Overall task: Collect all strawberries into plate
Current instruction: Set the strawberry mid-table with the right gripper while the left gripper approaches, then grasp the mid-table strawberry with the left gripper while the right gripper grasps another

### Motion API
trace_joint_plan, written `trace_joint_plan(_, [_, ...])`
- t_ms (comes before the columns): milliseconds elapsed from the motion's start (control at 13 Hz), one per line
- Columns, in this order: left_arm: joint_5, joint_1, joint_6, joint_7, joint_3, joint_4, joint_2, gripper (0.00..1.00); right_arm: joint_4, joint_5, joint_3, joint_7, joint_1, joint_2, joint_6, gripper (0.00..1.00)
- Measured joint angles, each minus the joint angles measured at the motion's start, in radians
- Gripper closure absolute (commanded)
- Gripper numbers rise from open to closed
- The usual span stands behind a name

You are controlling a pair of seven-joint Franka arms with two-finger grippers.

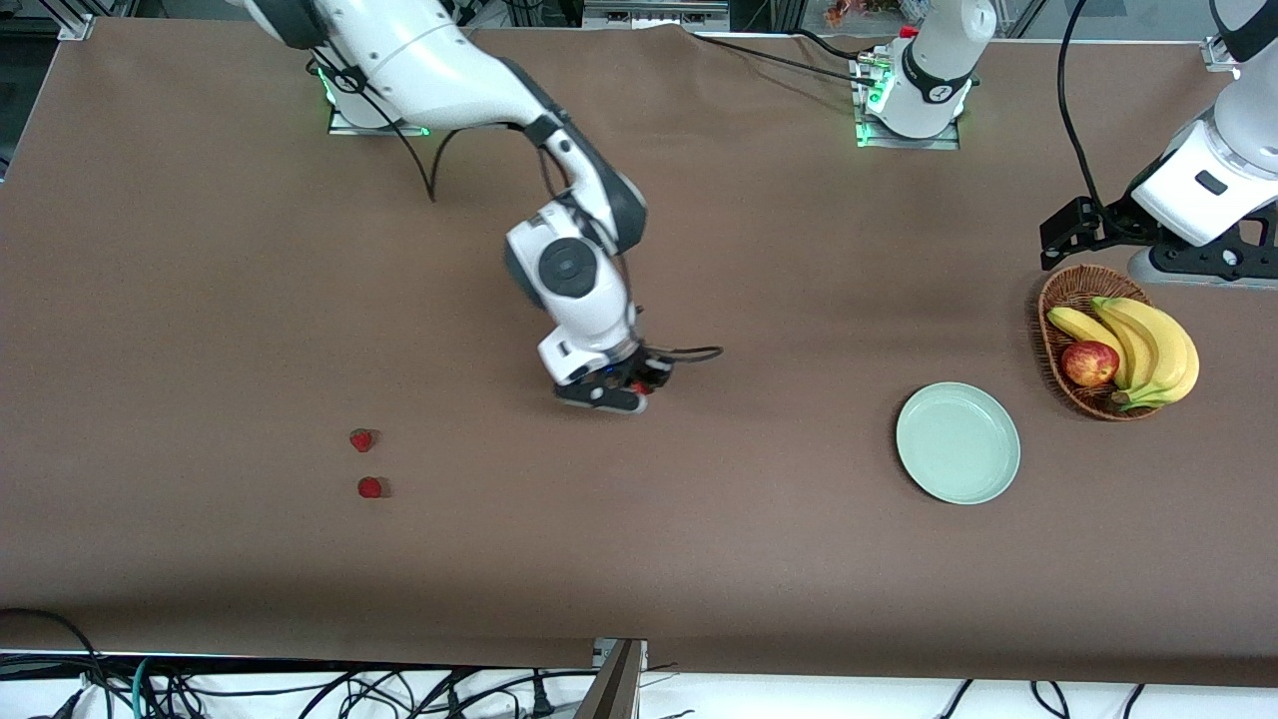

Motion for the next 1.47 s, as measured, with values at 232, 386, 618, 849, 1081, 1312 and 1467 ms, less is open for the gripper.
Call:
trace_joint_plan(232, [0.0, 0.0, 0.0, 0.0, 0.0, 0.0, 0.0, 0.0, 0.062, 0.0, -0.004, 0.186, 0.104, 0.083, 0.12, 0.72])
trace_joint_plan(386, [0.0, 0.0, 0.0, 0.0, 0.0, 0.0, 0.0, 0.0, 0.085, 0.0, -0.009, 0.268, 0.148, 0.128, 0.2, 0.43])
trace_joint_plan(618, [0.0, -0.003, -0.003, 0.0, -0.001, 0.0, 0.001, 0.0, 0.101, 0.0, -0.013, 0.331, 0.164, 0.155, 0.243, 0.25])
trace_joint_plan(849, [-0.001, -0.007, -0.073, 0.0, -0.007, 0.0, 0.017, 0.0, 0.126, 0.0, -0.025, 0.353, 0.157, 0.152, 0.243, 0.18])
trace_joint_plan(1081, [-0.002, -0.01, -0.151, 0.003, -0.03, 0.0, 0.054, 0.0, 0.15, 0.0, -0.04, 0.34, 0.099, 0.105, 0.139, 0.16])
trace_joint_plan(1312, [-0.005, -0.012, -0.146, 0.001, -0.108, -0.002, 0.134, 0.0, 0.157, 0.005, -0.039, 0.164, -0.03, 0.012, -0.107, 0.16])
trace_joint_plan(1467, [-0.012, -0.013, -0.074, -0.007, -0.168, -0.003, 0.199, 0.0, 0.156, 0.014, -0.038, -0.028, -0.12, -0.03, -0.252, 0.16])
